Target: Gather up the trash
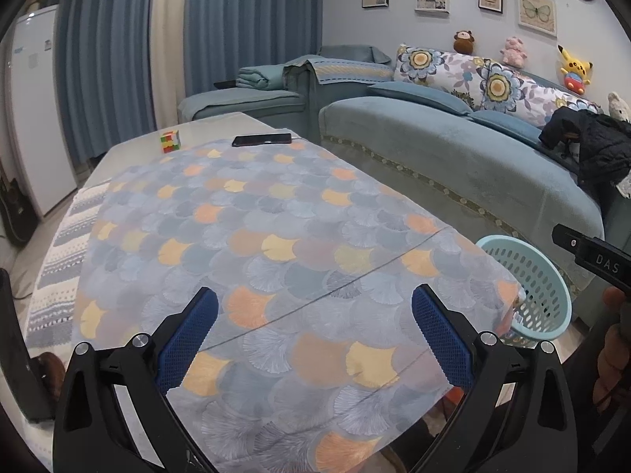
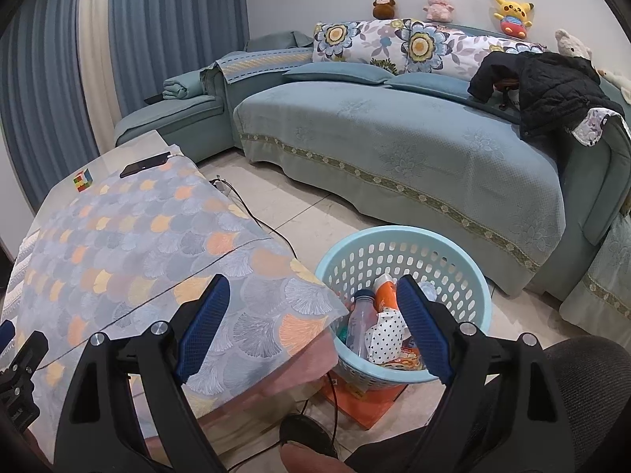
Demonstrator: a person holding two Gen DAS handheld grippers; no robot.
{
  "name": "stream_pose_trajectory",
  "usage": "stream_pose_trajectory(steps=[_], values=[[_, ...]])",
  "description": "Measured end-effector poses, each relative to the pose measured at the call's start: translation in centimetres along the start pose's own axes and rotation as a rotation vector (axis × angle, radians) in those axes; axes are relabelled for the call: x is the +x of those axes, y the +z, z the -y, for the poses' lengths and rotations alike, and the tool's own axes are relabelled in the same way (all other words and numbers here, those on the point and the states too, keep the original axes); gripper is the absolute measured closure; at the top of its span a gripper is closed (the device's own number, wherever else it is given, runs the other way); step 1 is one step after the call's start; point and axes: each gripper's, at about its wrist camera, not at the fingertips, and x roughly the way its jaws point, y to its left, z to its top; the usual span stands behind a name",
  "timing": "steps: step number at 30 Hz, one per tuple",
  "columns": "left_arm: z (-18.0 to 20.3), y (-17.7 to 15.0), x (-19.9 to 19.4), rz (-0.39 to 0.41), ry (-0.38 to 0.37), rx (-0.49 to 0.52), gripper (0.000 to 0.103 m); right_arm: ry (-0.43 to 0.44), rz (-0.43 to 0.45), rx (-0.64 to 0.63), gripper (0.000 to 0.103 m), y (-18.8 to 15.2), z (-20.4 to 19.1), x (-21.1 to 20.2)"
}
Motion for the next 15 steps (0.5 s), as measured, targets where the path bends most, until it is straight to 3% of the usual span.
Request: stream_pose_trajectory(steps=[7,15], values=[[-0.22,0.27,-1.03,0.060,-0.041,-0.022,0.008,-0.004,0.005,-0.011,0.021,-0.16,-0.05,-0.07],[0.31,0.20,-0.72,0.032,-0.046,0.002,0.008,-0.011,0.003,-0.007,0.021,-0.14,0.13,-0.10]])
